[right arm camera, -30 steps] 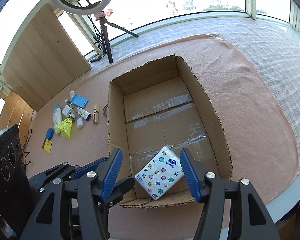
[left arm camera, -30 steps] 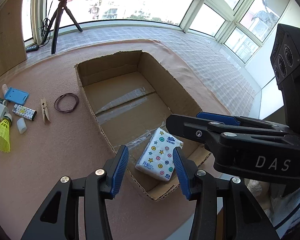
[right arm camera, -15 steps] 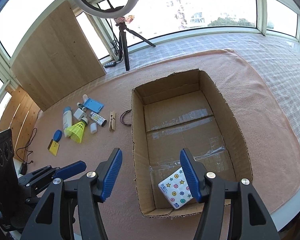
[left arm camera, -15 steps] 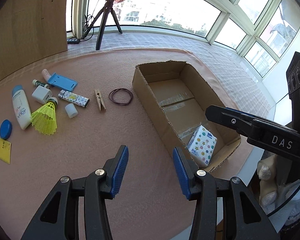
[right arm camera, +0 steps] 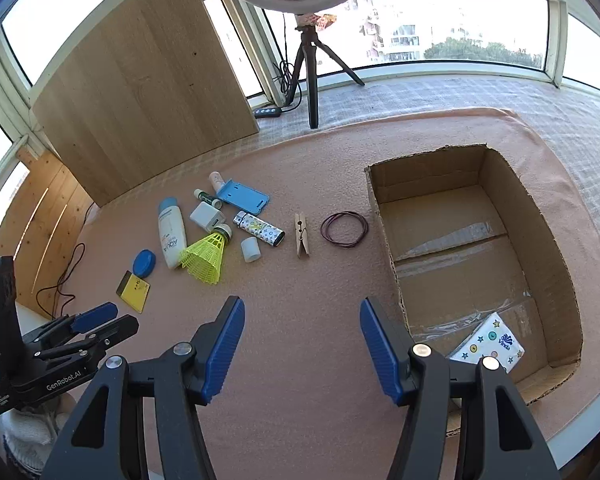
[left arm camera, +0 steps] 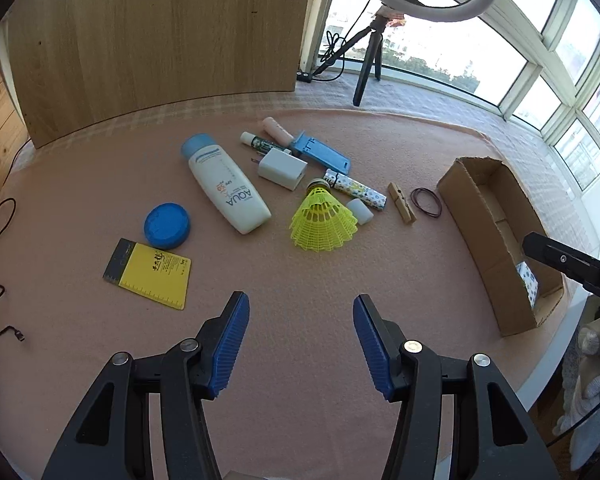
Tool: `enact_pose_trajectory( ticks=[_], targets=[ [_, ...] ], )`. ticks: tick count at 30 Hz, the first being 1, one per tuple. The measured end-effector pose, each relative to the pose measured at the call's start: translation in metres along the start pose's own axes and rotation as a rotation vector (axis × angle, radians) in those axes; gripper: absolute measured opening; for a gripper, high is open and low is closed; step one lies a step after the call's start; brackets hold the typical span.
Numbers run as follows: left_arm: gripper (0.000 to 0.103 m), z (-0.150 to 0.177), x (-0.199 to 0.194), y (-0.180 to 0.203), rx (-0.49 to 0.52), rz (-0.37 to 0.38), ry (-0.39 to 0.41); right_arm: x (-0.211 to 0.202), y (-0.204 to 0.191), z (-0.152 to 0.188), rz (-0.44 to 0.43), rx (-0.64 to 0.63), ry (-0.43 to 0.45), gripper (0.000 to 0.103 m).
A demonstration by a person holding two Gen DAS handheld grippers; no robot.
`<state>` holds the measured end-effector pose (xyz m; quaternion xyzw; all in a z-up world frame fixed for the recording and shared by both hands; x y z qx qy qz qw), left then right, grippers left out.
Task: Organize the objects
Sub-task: 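Open the right tool to drop the tissue pack into the box, then grasp the blue round lid with the left tool while the right tool approaches the white cylinder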
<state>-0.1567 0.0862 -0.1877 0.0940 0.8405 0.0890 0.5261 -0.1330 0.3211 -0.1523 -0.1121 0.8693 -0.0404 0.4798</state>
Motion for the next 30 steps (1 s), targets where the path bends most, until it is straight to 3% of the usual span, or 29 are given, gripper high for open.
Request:
enact_pose_trajectory(
  ticks=[6, 14, 30],
  targets=[
    [0.058, -0.014, 0.007, -0.062, -0.043, -0.035, -0.007, 0.021, -0.032, -0.005, 0.008, -0.005, -0.020, 0.056],
    [0.058, -0.035, 0.030, -0.110, -0.095, -0.078, -0.022, 0.059, -0.053, -0.011, 0.006, -0.011, -0.093, 0.056],
    [0.058, -0.059, 0.082, -0.123, -0.174, -0.122, -0.065, 0.142, -0.049, -0.034, -0.083, 0.007, -0.248, 0.051]
  ],
)
Point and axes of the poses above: each gripper's, at about its wrist camera, not at the fingertips, and x roughly the way its jaws point, y to its right, z to its underside, the point moved 10 cm from there along x, roughly the way its jaws point, and after that the axes turned 10 degrees about -x, right-handed, at the moved point
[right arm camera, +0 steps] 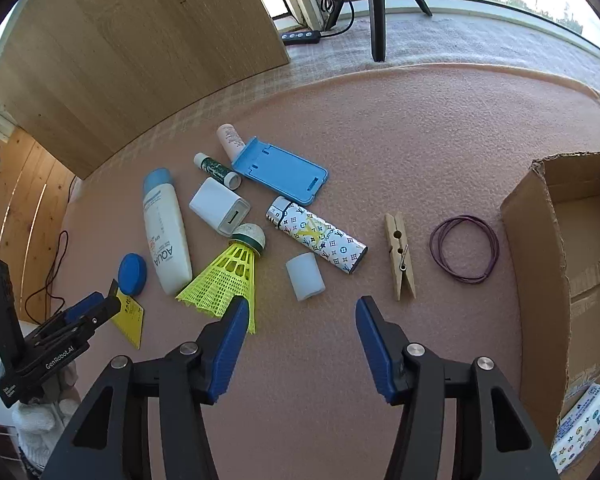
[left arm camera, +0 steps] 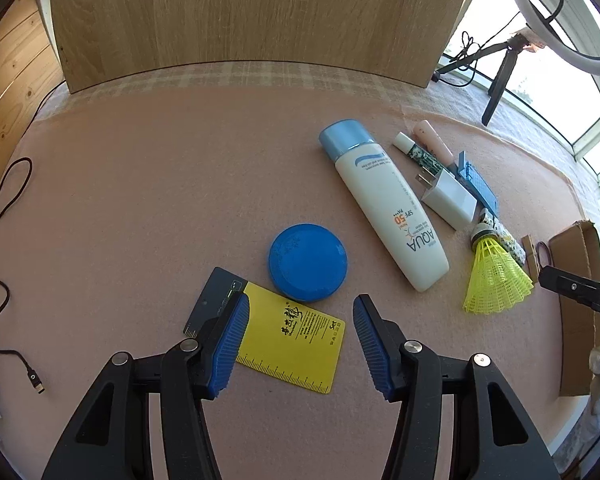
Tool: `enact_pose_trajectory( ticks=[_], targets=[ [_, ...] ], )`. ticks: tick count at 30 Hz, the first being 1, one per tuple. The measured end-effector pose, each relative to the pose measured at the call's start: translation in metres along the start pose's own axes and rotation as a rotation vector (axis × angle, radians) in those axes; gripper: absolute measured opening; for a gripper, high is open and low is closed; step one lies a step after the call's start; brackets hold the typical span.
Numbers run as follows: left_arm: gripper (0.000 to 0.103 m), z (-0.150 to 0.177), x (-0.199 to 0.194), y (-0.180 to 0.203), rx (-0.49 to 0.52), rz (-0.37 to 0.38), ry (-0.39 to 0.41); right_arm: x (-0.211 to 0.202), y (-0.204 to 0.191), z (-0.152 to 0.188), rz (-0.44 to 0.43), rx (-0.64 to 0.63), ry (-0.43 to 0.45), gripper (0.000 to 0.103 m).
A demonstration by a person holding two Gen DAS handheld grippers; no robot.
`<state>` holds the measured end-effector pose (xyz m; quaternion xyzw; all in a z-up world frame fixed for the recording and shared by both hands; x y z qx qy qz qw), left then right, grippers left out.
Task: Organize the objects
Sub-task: 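Grasp the blue round lid with the left tool while the right tool approaches the white cylinder, then grasp the white cylinder with the right tool while the left tool lifts the blue lid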
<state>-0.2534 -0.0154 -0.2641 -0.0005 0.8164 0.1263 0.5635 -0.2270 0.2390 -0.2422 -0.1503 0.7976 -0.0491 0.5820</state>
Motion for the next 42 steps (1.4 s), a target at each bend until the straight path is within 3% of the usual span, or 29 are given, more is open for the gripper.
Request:
enact_pose_trajectory(
  ticks=[9, 19, 28, 42],
  targets=[
    [0.058, -0.002, 0.026, 0.004, 0.002, -0.016, -0.035, 0.034, 0.002, -0.003, -0.022, 0.016, -0.070, 0.042],
    [0.058, -0.014, 0.039, 0.013, 0.031, -0.054, -0.023, 0.041, 0.006, -0.009, 0.006, 0.017, -0.080, 0.038],
    [0.054, -0.016, 0.041, 0.028, 0.057, -0.025, 0.008, 0.042, 0.003, -0.006, 0.029, -0.016, -0.086, 0.019],
    [0.054, 0.049, 0.018, 0.070, 0.145, 0.064, -0.015, 0.026, 0.004, 0.012, -0.004, -0.027, -0.040, 0.008]
  ],
)
Point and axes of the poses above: each gripper's, at about its wrist camera, not at the fingertips, and x roughly the way its jaws point, y to its right, z to its underside, the point moved 10 cm from there along x, roughly the way its jaws point, and after that the axes turned 10 degrees about -x, right-handed, at the moved point
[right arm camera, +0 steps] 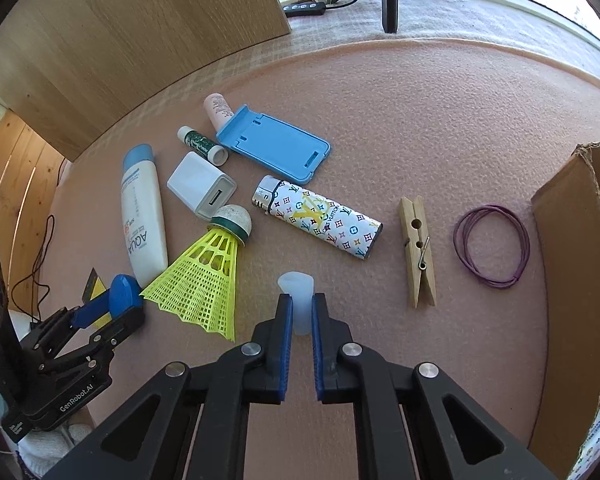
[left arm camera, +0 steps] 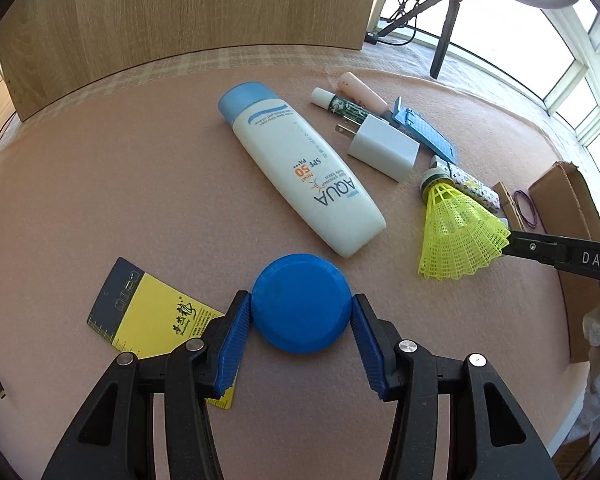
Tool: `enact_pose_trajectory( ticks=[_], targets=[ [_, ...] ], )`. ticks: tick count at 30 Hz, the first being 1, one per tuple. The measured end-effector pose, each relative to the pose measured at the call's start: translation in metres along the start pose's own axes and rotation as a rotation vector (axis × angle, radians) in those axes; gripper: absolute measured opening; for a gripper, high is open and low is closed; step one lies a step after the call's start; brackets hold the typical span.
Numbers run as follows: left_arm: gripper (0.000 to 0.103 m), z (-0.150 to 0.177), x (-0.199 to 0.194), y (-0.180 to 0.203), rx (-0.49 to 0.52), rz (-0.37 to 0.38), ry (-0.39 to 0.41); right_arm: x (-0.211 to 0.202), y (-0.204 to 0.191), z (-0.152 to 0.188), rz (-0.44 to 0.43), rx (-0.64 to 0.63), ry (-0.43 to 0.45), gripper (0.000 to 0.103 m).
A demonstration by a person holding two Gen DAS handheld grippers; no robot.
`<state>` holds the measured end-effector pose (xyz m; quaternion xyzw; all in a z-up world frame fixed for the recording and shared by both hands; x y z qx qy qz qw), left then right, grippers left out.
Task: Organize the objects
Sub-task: 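Grasp the white cylinder with the right tool while the left tool lifts the blue lid, then carry both items over the box and open both tools to drop them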
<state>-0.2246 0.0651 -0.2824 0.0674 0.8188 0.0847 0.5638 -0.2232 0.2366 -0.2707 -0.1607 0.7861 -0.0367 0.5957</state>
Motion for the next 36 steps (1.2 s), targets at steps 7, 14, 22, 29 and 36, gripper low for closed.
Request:
enact_pose_trajectory(
  ticks=[7, 14, 22, 29, 36],
  targets=[
    [0.054, 0.033, -0.013, 0.023, 0.019, 0.018, -0.007, -0.011, -0.007, 0.019, -0.029, 0.001, 0.024, 0.008],
    [0.054, 0.054, -0.040, 0.063, 0.064, 0.065, 0.019, -0.047, -0.010, 0.040, -0.060, 0.002, 0.083, 0.008],
    [0.054, 0.053, -0.071, 0.138, 0.164, 0.141, 0.061, -0.111, 0.018, 0.058, -0.030, 0.032, 0.193, 0.008],
    [0.054, 0.050, -0.077, 0.219, 0.255, 0.203, 0.074, -0.153, 0.074, 0.080, 0.057, 0.089, 0.247, 0.008],
    [0.054, 0.051, -0.068, 0.291, 0.343, 0.230, 0.080, -0.178, 0.135, 0.103, 0.143, 0.149, 0.263, 0.008]
  ],
)
Point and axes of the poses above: each gripper's, at about its wrist camera, not at the fingertips, and x roughly the way its jaws point, y to its right, z to its underside, the point moved 10 cm from there along x, roughly the way its jaws point, and after that the axes turned 10 degrees about -x, right-handed, at the moved point
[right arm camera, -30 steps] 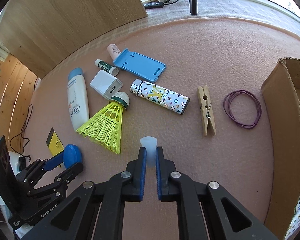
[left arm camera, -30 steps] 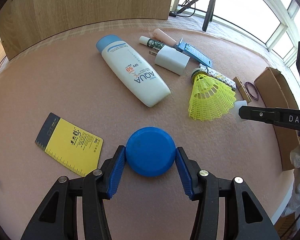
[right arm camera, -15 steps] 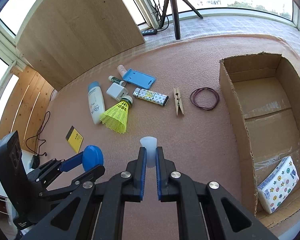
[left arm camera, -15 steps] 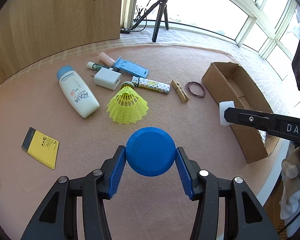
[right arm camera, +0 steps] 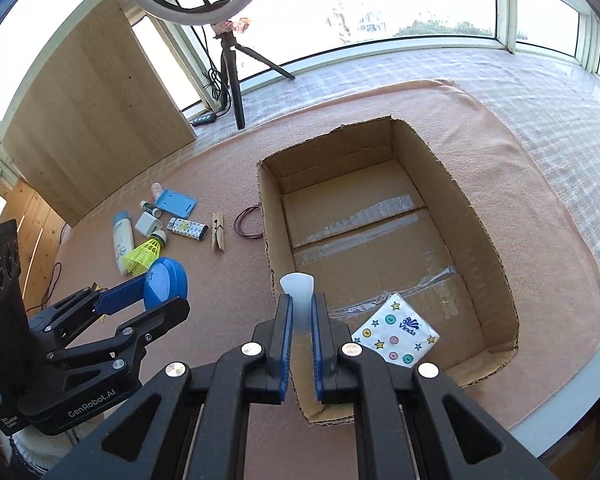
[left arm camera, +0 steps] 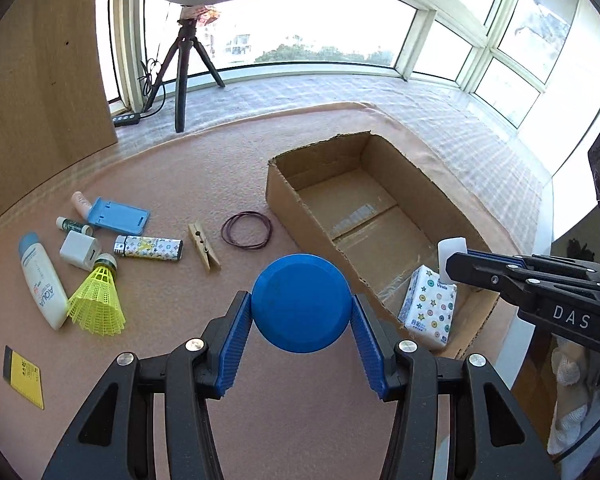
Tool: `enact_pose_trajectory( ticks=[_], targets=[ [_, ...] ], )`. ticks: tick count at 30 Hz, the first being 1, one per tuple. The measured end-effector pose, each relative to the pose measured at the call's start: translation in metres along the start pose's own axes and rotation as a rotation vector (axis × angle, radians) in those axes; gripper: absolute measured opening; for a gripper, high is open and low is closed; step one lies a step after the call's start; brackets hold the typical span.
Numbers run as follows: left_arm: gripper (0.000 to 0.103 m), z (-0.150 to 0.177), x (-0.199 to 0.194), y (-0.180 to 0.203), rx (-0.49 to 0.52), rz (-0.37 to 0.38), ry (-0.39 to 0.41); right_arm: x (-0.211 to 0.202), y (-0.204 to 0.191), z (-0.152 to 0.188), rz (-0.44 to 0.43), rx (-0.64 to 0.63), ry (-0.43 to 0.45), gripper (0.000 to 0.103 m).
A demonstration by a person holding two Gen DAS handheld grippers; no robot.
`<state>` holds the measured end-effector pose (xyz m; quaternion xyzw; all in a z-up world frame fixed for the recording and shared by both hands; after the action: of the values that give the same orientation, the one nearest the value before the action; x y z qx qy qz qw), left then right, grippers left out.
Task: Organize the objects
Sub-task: 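Carry both items over the box and open both tools to drop them, then withdraw both tools and move the right tool toward the yellow shuttlecock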
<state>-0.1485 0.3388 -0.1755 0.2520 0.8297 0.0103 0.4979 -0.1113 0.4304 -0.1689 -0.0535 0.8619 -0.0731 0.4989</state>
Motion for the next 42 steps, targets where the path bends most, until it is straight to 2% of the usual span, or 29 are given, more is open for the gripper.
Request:
enact_pose_trajectory(
  ticks=[8, 13, 15, 17, 18, 19, 26, 33, 42],
  targets=[
    [0.054, -0.016, 0.025, 0.054, 0.057, 0.025, -0.009, -0.006, 0.051, 0.006, 0.057, 0.031, -0.002, 0.009],
    [0.054, -0.026, 0.030, 0.073, 0.069, 0.038, -0.006, -0.008, 0.066, 0.006, 0.060, 0.051, 0.010, 0.015],
    [0.055, -0.029, 0.029, 0.077, 0.064, 0.047, 0.000, -0.009, 0.069, 0.007, 0.063, 0.050, 0.008, 0.022],
    [0.061, -0.032, 0.029, 0.080, 0.067, 0.051, 0.005, -0.009, 0.072, 0.007, 0.078, 0.049, 0.007, 0.041],
    [0.063, -0.033, 0.028, 0.080, 0.066, 0.050, 0.006, -0.010, 0.073, 0.007, 0.089, 0.045, 0.010, 0.045],
    [0.063, -0.033, 0.028, 0.078, 0.060, 0.049, 0.009, -0.011, 0.074, 0.007, 0.098, 0.042, 0.013, 0.047],
    [0.063, -0.033, 0.023, 0.055, 0.018, 0.008, 0.022, -0.010, 0.070, 0.005, 0.091, 0.037, 0.018, 0.047],
    [0.063, -0.022, 0.014, 0.016, -0.038, -0.026, 0.013, -0.007, 0.054, 0.002, 0.081, 0.010, 0.022, 0.047],
    [0.063, -0.001, -0.006, -0.043, -0.103, -0.094, 0.014, 0.002, 0.009, -0.006, 0.040, -0.094, 0.040, 0.047]
  ],
)
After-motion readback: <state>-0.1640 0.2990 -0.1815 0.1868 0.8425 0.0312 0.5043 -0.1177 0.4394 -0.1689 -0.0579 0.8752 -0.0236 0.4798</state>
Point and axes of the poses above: each gripper's, at about its wrist camera, not at the fingertips, and x roughly the way its jaws point, y to its right, z to its underside, the point moved 10 cm from there along x, roughly the way its jaws point, and after that the axes turned 10 degrees about -x, right-handed, at the moved point
